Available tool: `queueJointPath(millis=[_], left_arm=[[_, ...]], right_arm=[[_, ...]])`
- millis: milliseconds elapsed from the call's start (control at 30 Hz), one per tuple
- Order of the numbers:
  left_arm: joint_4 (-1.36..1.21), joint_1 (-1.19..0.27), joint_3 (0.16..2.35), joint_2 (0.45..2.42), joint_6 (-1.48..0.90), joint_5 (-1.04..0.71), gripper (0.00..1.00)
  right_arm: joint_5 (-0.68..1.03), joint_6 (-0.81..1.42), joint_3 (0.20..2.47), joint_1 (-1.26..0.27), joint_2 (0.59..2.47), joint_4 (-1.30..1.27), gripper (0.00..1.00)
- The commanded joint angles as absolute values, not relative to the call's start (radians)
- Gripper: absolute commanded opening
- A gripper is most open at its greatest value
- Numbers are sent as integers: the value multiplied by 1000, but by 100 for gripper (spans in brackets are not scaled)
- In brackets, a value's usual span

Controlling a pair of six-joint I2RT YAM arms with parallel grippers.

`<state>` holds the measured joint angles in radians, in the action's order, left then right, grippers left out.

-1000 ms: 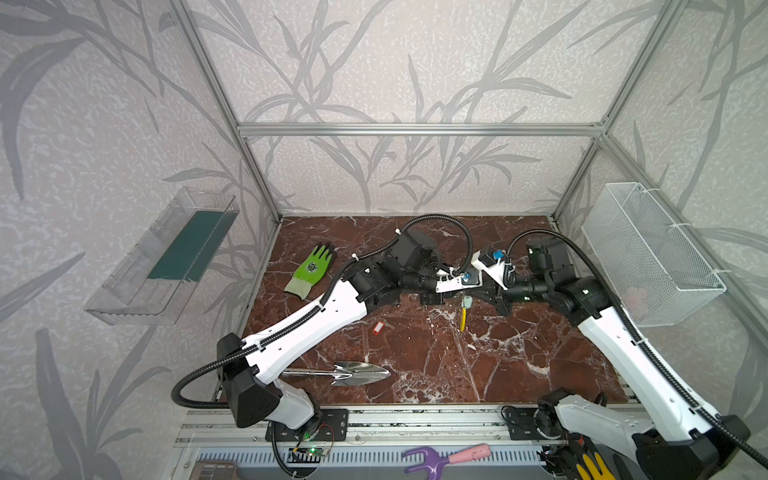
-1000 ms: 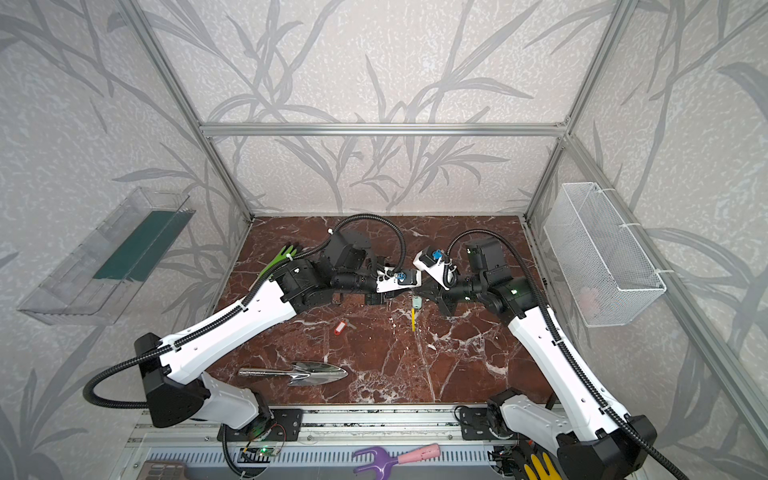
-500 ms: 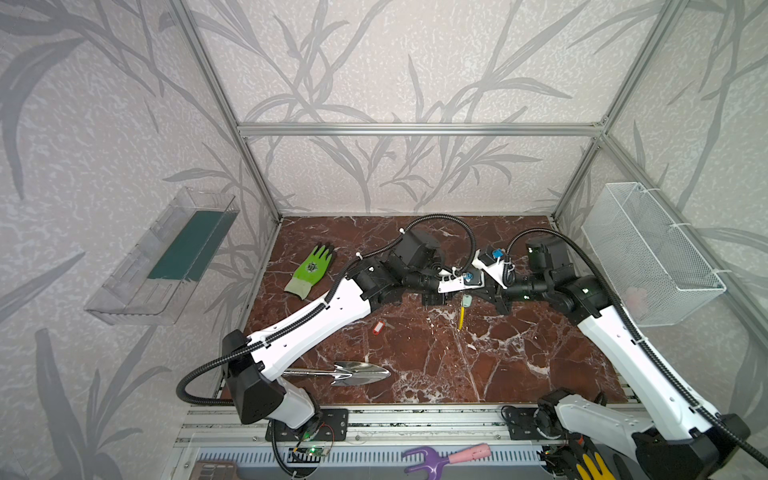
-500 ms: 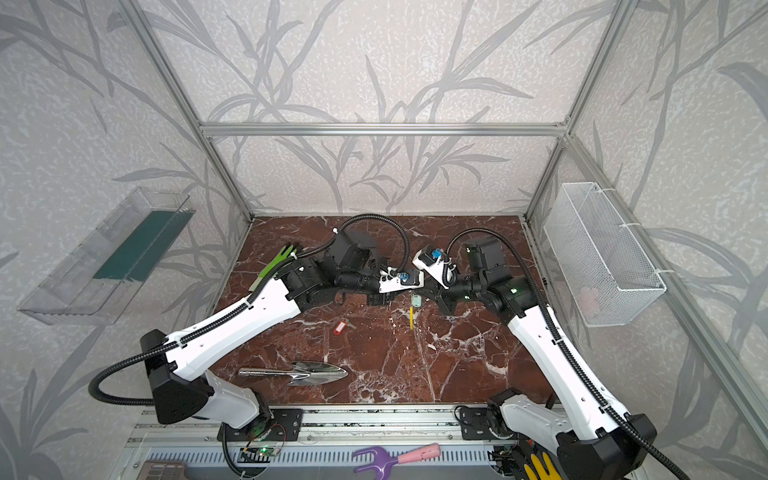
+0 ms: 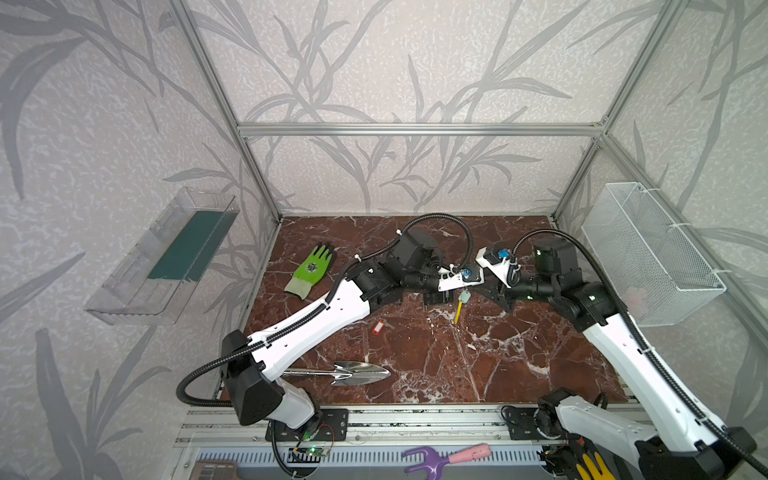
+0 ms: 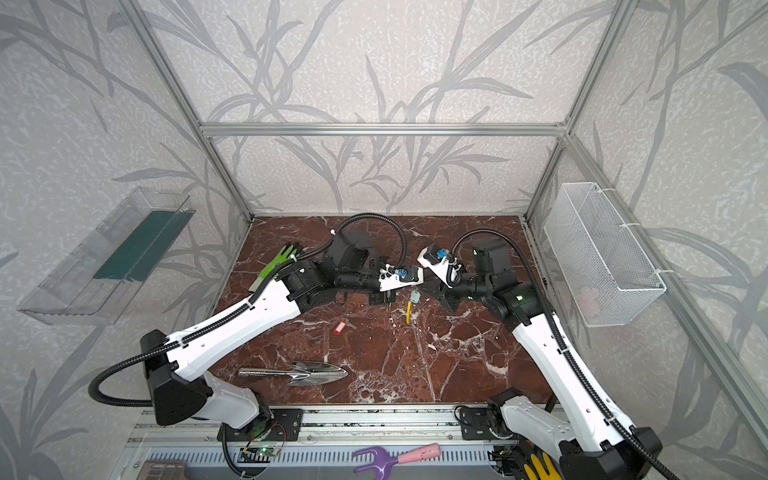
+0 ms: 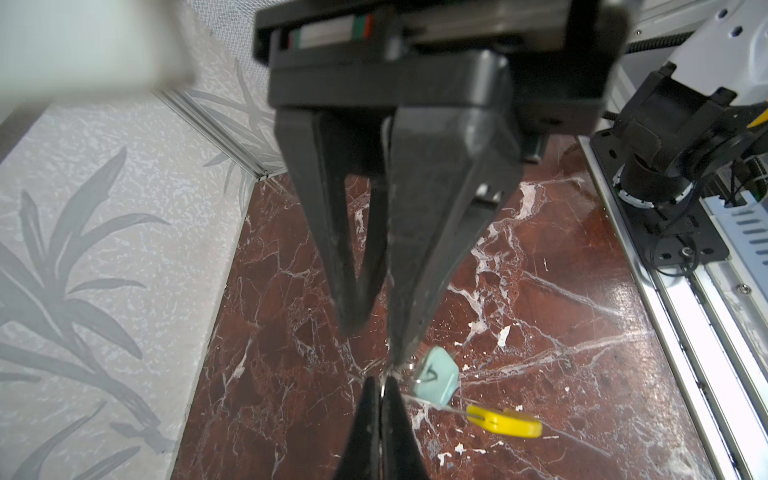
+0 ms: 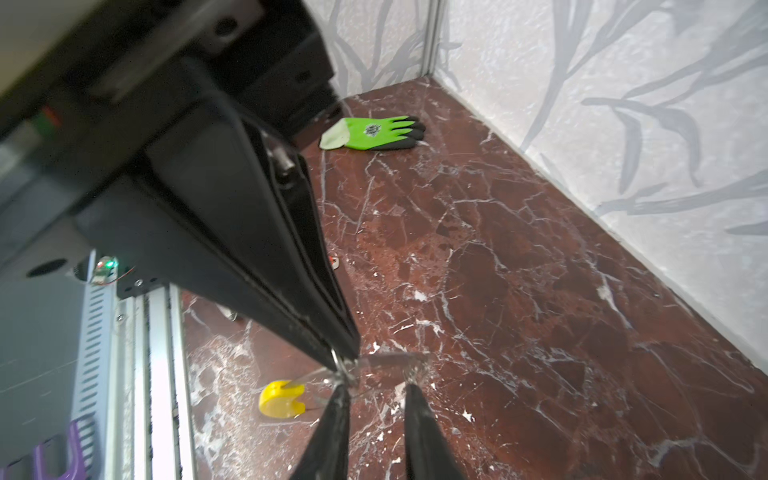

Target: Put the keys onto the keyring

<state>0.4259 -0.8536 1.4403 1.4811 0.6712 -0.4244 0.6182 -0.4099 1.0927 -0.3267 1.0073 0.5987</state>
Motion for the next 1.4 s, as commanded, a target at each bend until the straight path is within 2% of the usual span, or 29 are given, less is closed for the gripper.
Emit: queueJointPath(millis=[0,267,733,833,1033,1167,1367], left_arm=[[284,-831,1391,1423,592,-478,0],[163,-824,1335,1391,538,-484,0],[94,-823,1298,1368,506,-501,0],[72,-822,1292,1367,495,-515,0],[0,-806,1258,1349,439,-531,0],[-65,-789,1229,1332,374,-550,0],[-181,-784,1186,1331,279,-569,0]], right_arm=[[608,-371,1015,-282,940,492,28],[823,-240,908,-273,909,295,29],[881,-187,894,-317,981,166,31],[888,-193,895,-319,995,164,28],[887,-234,901,-319,986,198,6],[883,-289,921,-318,983,264,0],[891,-305,960,-316,1014,279,0]])
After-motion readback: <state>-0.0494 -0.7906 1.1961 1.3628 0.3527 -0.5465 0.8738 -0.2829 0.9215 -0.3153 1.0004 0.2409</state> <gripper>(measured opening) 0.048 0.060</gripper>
